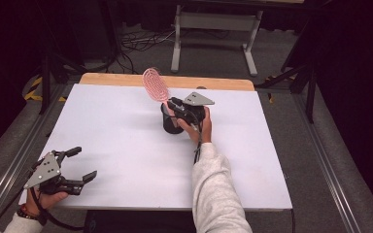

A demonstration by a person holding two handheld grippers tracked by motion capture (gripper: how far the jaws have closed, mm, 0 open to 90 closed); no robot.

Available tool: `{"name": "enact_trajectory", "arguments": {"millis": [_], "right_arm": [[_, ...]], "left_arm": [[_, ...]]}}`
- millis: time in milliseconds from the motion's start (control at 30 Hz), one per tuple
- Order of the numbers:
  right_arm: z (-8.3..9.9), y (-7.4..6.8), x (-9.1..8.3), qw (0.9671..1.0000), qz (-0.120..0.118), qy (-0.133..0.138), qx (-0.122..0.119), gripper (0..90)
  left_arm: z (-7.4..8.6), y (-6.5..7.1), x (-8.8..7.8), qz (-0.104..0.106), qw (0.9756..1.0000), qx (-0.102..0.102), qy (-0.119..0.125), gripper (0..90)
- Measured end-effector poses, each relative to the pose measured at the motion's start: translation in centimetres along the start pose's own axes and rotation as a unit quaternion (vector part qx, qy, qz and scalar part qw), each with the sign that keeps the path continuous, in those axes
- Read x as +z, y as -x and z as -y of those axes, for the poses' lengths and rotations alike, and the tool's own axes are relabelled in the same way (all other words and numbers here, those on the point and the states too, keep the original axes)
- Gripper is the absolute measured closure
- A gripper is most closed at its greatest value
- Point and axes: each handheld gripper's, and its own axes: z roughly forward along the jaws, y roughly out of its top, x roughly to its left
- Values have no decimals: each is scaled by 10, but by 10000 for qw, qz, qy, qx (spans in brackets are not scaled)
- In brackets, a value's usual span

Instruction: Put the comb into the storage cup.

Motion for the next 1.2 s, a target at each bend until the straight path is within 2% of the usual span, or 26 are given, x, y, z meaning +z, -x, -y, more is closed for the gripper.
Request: {"name": "enact_trajectory", "arguments": {"millis": [100,200,367,500,567,833,1133,1200], "right_arm": [[-3,0,-4,9999,15,105,18,689],[-5,0,-5,10000,24,85,-28,677],[-4,0,-8,9999,85,94,25,668],[-6,0,-12,9998,123,142,13,649],[-8,-1,-15,9997,210,116,-39,643],[-12,-2,-22,9994,311,132,-89,622],[-19,-8,-30,9987,413,73,-274,619],[-21,-9,-32,9980,517,16,-361,612]], "left_arm": [[0,0,0,1,10000,3,4,83],[0,0,1,15,10000,8,-6,83],[-1,2,1,22,10000,-10,9,83],[-1,3,1,10,10000,58,-17,83],[-2,3,1,5,10000,59,-18,83],[-2,5,2,26,10000,65,-29,83],[-4,7,1,10,10000,90,-1,84],[-4,7,1,-5,10000,91,-14,84]]}}
